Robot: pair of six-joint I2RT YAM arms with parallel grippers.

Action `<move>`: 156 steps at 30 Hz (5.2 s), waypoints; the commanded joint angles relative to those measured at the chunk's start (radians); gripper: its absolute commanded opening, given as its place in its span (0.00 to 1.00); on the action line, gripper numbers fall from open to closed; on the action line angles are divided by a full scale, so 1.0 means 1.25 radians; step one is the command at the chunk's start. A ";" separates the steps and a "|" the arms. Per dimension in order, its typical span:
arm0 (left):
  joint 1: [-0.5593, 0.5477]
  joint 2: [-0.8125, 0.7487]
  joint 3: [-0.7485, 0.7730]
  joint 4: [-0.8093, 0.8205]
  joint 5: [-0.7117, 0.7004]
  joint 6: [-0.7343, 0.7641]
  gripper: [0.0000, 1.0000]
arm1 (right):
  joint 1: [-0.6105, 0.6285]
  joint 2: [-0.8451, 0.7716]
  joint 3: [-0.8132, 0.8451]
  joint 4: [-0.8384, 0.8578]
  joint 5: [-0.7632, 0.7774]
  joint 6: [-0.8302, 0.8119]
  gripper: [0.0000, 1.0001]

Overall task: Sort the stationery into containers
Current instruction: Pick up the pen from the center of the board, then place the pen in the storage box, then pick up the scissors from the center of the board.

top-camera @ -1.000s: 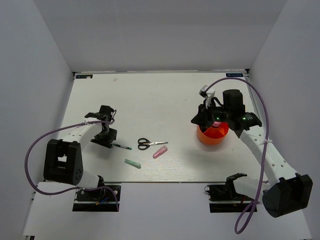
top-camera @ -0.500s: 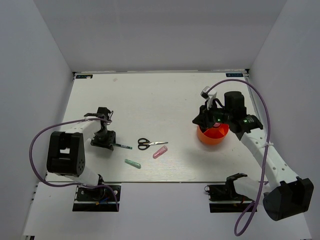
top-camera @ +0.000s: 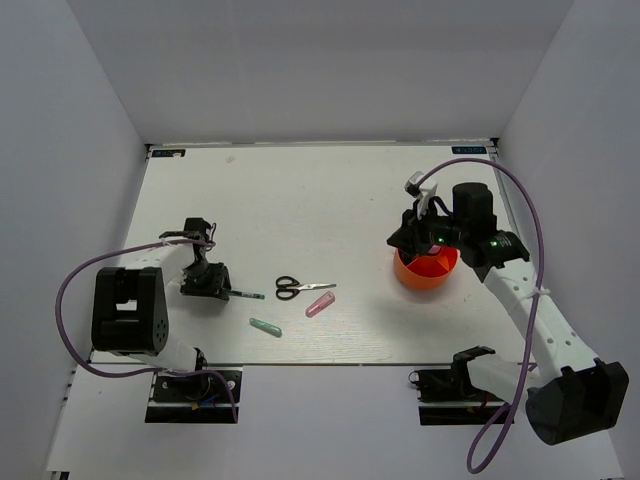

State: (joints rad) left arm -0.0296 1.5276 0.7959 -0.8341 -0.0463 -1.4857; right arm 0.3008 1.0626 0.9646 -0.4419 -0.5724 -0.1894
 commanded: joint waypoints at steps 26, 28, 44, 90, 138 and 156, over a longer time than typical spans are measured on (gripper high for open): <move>-0.170 -0.196 0.197 0.013 -0.088 0.335 0.00 | -0.034 -0.049 -0.023 0.028 0.007 -0.006 0.52; -0.229 -0.191 0.238 0.029 -0.083 0.385 0.00 | -0.033 -0.050 -0.023 0.039 0.050 -0.004 0.53; -0.677 0.099 0.557 0.601 -0.298 0.937 0.00 | -0.057 -0.147 -0.111 0.287 0.929 0.134 0.00; -0.738 0.535 0.790 0.845 -0.062 0.807 0.00 | -0.108 -0.140 -0.189 0.403 0.991 0.131 0.00; -0.783 0.480 0.744 0.799 -0.132 0.920 0.60 | -0.151 -0.154 -0.188 0.363 0.937 0.179 0.00; -0.773 0.262 0.592 0.756 -0.249 0.964 0.38 | -0.161 -0.154 -0.181 0.292 0.710 0.125 0.43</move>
State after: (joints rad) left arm -1.0023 2.0258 1.5814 0.1467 -0.2817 -0.3012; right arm 0.1005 0.8886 0.7235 -0.0288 0.4892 0.0071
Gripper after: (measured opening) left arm 0.400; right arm 0.383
